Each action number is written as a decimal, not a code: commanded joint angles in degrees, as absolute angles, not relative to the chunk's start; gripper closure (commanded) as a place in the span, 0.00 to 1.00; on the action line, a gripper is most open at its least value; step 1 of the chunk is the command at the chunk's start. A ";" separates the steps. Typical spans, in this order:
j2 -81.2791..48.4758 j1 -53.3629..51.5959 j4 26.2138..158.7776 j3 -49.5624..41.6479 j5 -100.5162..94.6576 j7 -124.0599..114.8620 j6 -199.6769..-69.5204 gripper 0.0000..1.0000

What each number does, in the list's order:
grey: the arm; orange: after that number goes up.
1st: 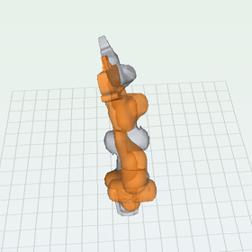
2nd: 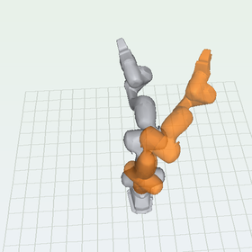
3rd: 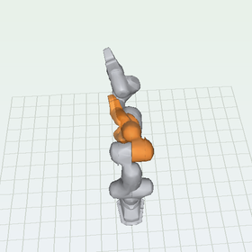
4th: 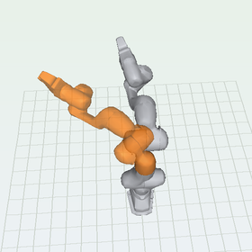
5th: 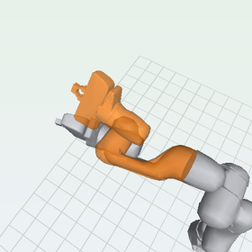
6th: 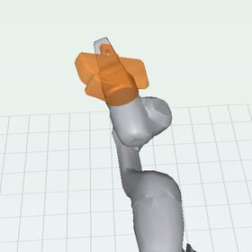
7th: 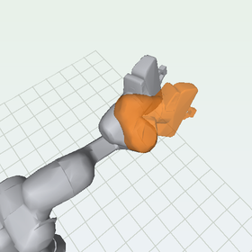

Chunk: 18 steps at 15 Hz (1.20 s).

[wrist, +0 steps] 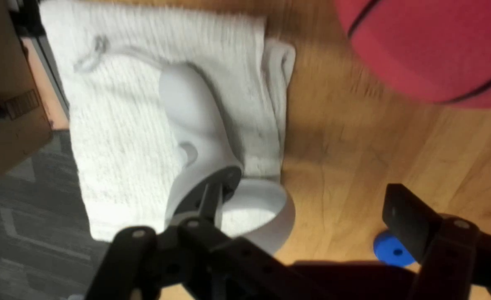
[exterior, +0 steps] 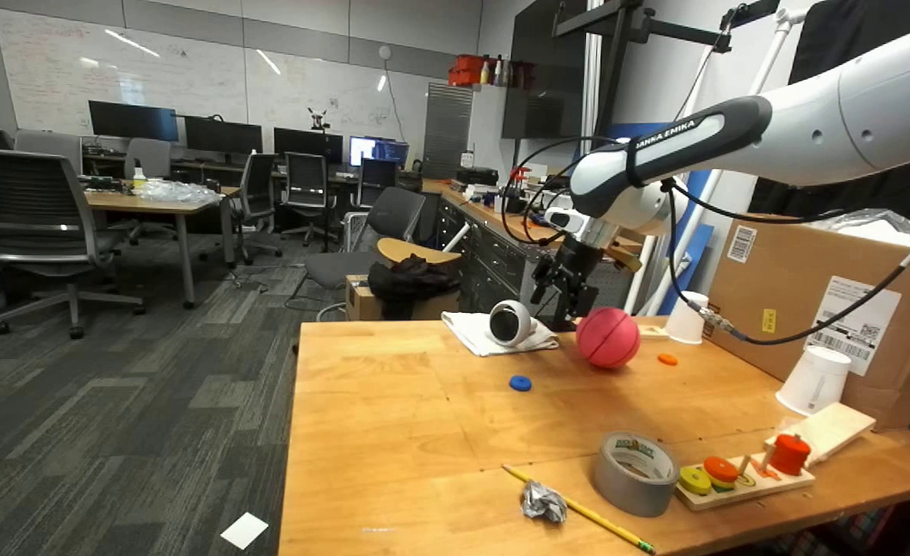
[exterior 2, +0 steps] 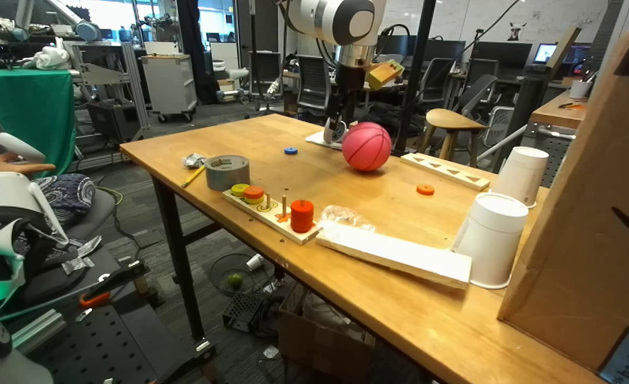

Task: Move the basketball to the right.

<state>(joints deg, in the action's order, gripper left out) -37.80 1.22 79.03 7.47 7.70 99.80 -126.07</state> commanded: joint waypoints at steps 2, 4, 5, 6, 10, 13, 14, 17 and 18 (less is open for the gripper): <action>-37.91 -1.39 75.13 1.37 -3.58 87.15 -122.92 0.00; -36.54 -1.41 75.46 -0.51 -8.16 82.59 -122.49 0.00; -35.37 -1.28 76.20 -1.40 -10.52 80.79 -122.92 0.00; -33.79 -1.09 77.14 -2.30 -13.14 79.64 -123.46 0.00; -26.65 -0.36 79.50 -5.67 -25.88 82.19 -123.30 0.00; -22.85 -0.79 80.90 -6.01 -30.82 77.75 -125.08 0.00; -21.77 -0.62 81.59 -5.10 -29.45 76.11 -124.62 0.00; -18.12 -1.24 86.30 -1.81 -24.68 72.82 -122.01 0.00; -16.97 -1.54 88.17 -0.79 -23.20 71.35 -121.30 0.00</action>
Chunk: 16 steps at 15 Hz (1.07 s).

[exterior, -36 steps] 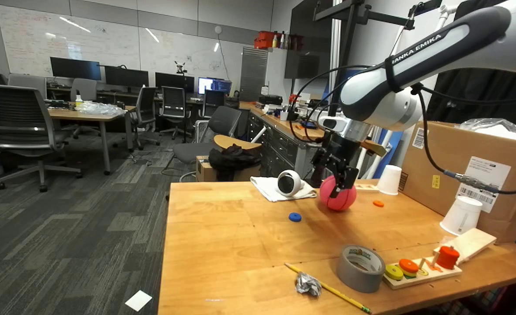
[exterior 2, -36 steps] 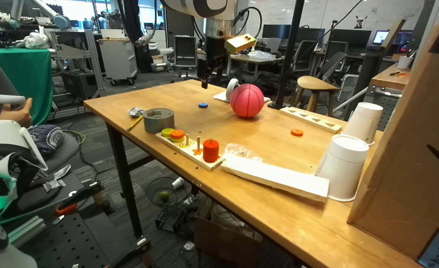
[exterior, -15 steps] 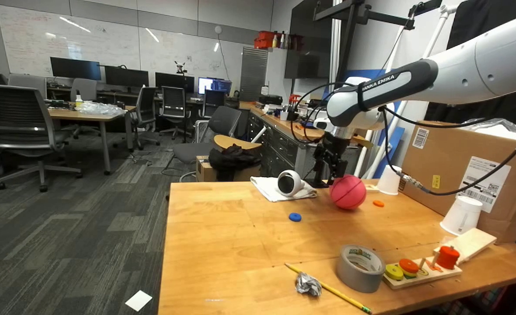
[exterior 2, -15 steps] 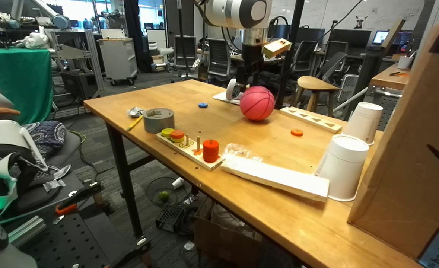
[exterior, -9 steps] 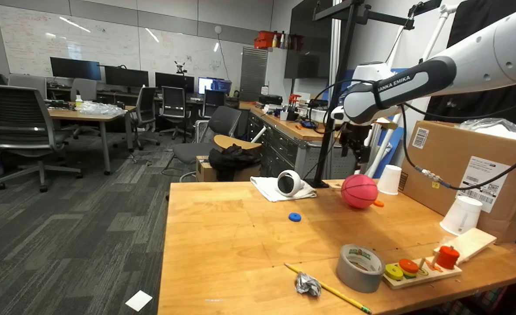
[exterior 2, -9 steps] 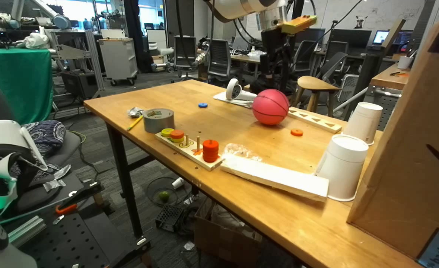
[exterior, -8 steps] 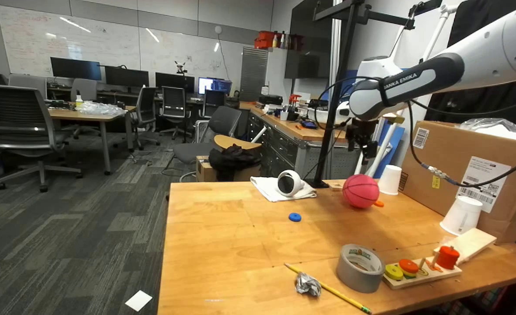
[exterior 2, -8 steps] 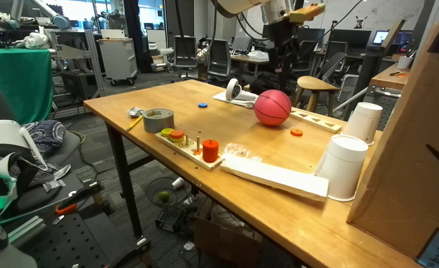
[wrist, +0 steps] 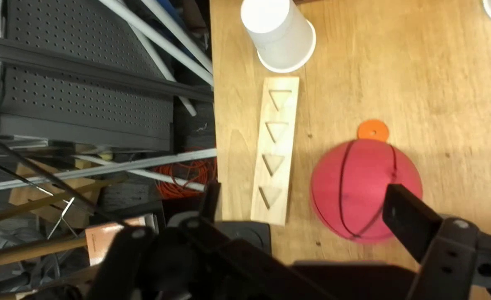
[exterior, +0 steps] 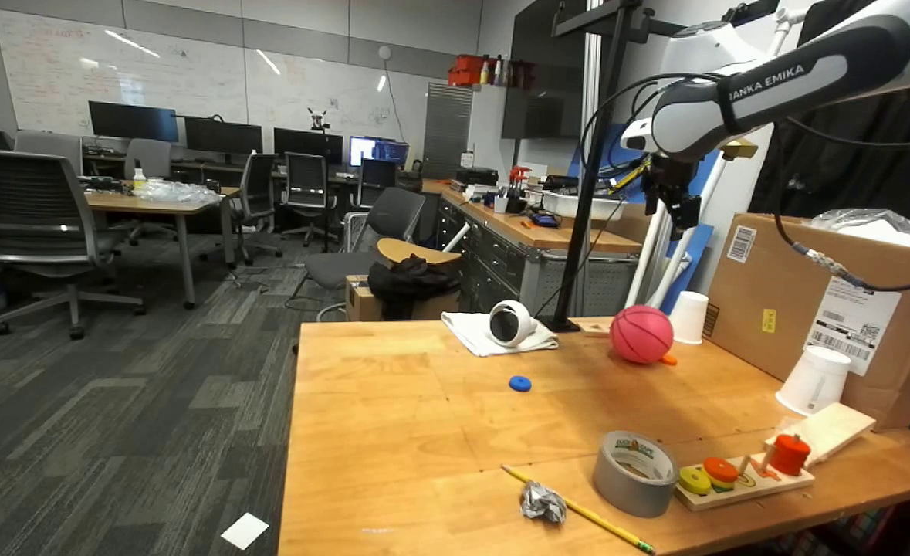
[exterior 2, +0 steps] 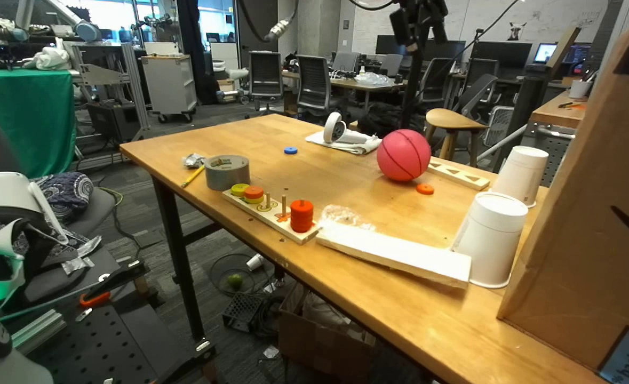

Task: Move the basketball to the right.

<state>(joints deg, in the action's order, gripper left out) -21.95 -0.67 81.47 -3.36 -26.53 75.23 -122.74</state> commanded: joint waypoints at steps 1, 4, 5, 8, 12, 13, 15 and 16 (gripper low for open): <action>-16.10 -1.77 89.71 0.14 -21.51 69.76 -120.48 0.00; -14.02 -1.77 94.19 2.92 -14.32 64.90 -117.03 0.00; -13.47 -1.44 95.59 3.72 -11.49 64.30 -116.41 0.00; -12.63 -0.32 98.93 5.03 -2.39 64.17 -115.35 0.00; -12.56 1.03 102.56 5.60 7.52 67.69 -117.36 0.00; -12.75 1.28 103.03 5.72 9.45 68.77 -117.49 0.00; -13.34 1.44 103.79 5.96 12.50 70.97 -117.49 0.00; -13.64 1.50 103.88 6.10 14.03 72.04 -117.09 0.00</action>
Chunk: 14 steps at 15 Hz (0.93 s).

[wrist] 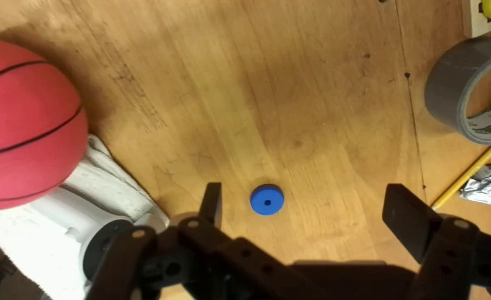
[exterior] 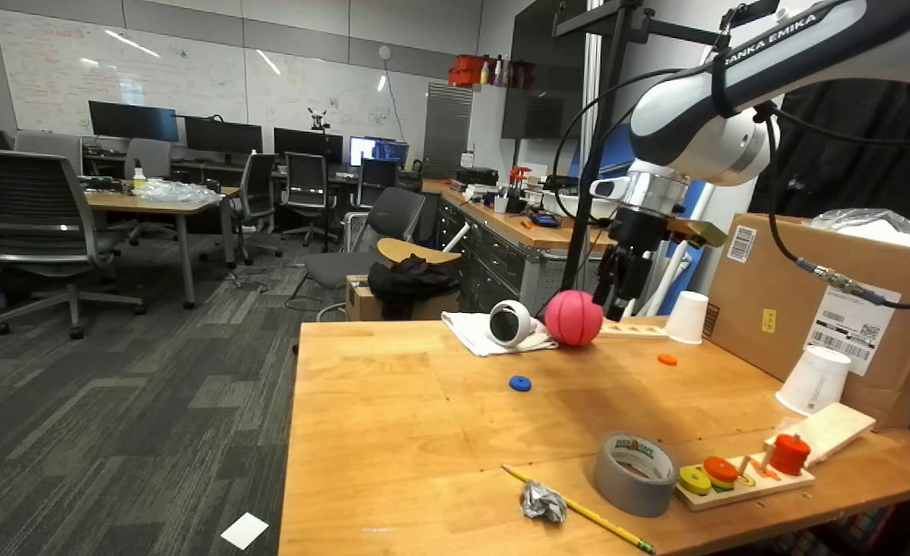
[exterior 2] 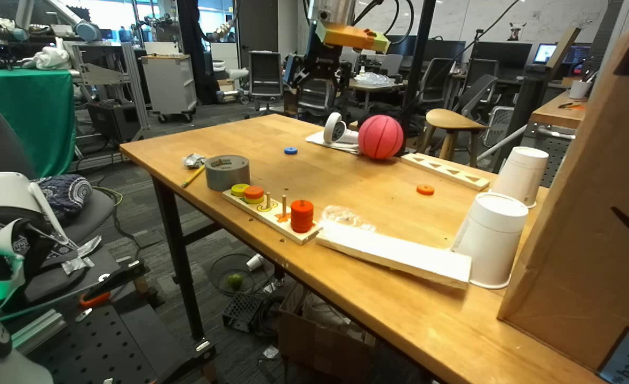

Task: Move the basketball to the right.

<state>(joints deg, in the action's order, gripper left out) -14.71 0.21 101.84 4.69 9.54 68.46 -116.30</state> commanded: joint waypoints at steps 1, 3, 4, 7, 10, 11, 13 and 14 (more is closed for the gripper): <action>-13.85 1.51 104.15 6.24 15.39 73.22 -117.05 0.00; -14.26 1.48 104.41 6.51 17.77 75.31 -116.65 0.00; -14.42 1.45 104.57 6.63 18.76 76.27 -116.52 0.00; -15.00 1.43 104.83 7.21 21.58 79.98 -116.83 0.00; -16.20 1.31 104.29 7.72 23.95 85.34 -119.06 0.00; -16.61 1.28 104.02 7.81 24.46 86.76 -119.94 0.00; -17.95 1.09 103.31 7.88 24.14 89.11 -123.83 0.00; -18.92 1.06 102.64 7.94 23.76 89.99 -125.85 0.00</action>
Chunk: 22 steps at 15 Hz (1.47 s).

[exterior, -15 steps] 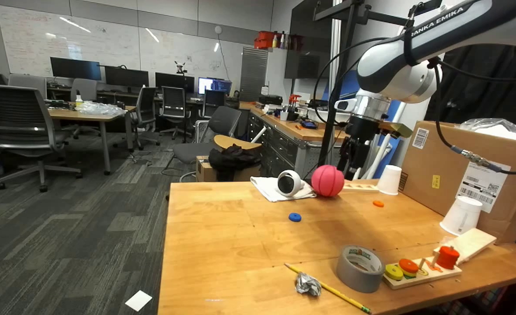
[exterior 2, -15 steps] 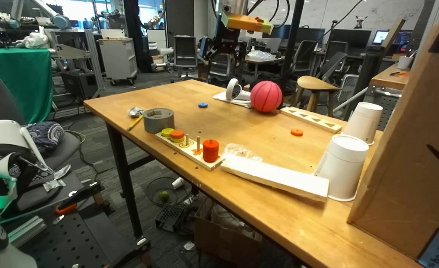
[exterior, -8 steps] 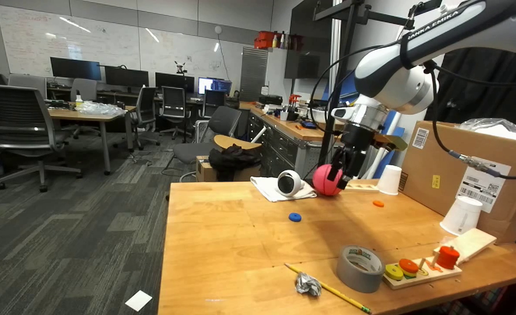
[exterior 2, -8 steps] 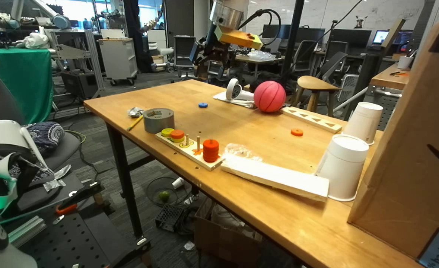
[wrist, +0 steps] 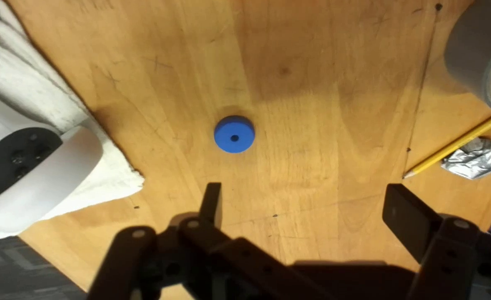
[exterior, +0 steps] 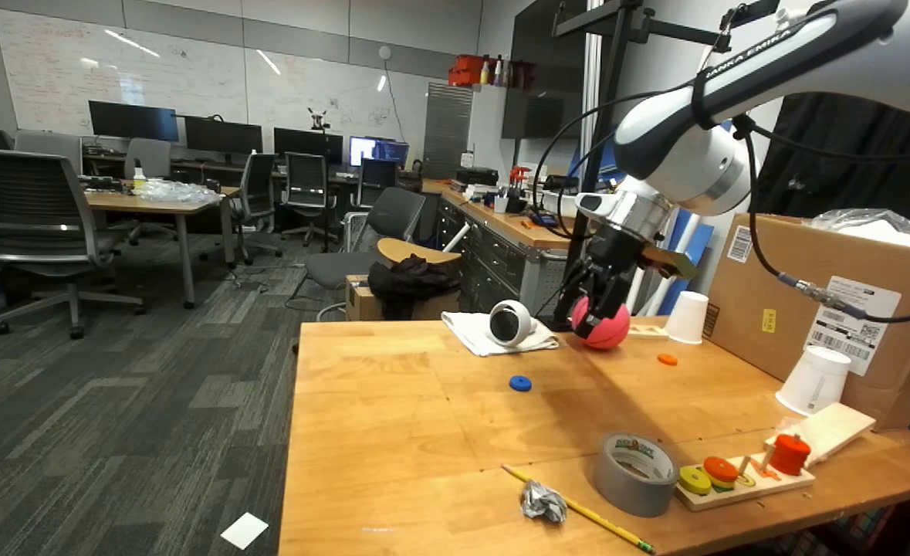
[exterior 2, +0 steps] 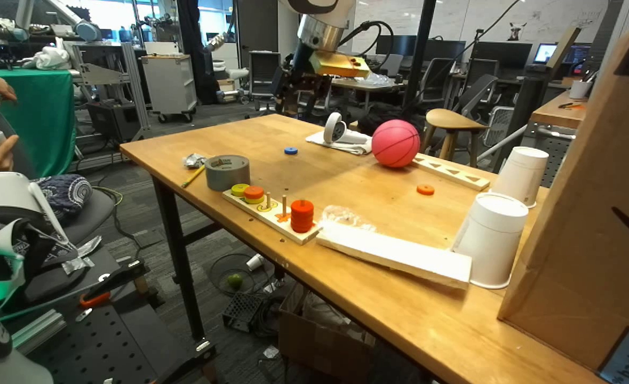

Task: Move the basketball to the right.

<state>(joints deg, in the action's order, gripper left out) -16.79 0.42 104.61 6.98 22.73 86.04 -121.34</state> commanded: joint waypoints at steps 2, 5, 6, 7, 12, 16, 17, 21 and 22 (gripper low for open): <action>-20.88 1.05 101.17 8.05 22.85 91.03 -129.51 0.00; -23.66 0.86 99.10 7.83 20.15 91.44 -134.39 0.00; -24.86 0.79 98.05 7.61 18.66 90.93 -135.69 0.00; -25.95 0.89 97.04 7.51 17.52 90.33 -136.69 0.00; -31.57 1.76 91.59 7.29 13.16 88.13 -140.11 0.00; -33.94 2.03 87.69 7.25 9.40 87.00 -143.85 0.00; -34.38 2.07 86.81 7.26 8.62 86.51 -144.65 0.00; -34.94 3.07 85.19 7.41 8.19 83.88 -145.66 0.00; -34.89 3.47 85.35 7.31 8.26 83.29 -145.46 0.00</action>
<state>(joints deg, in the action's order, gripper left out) -33.59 2.41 87.54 7.02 9.68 85.94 -144.54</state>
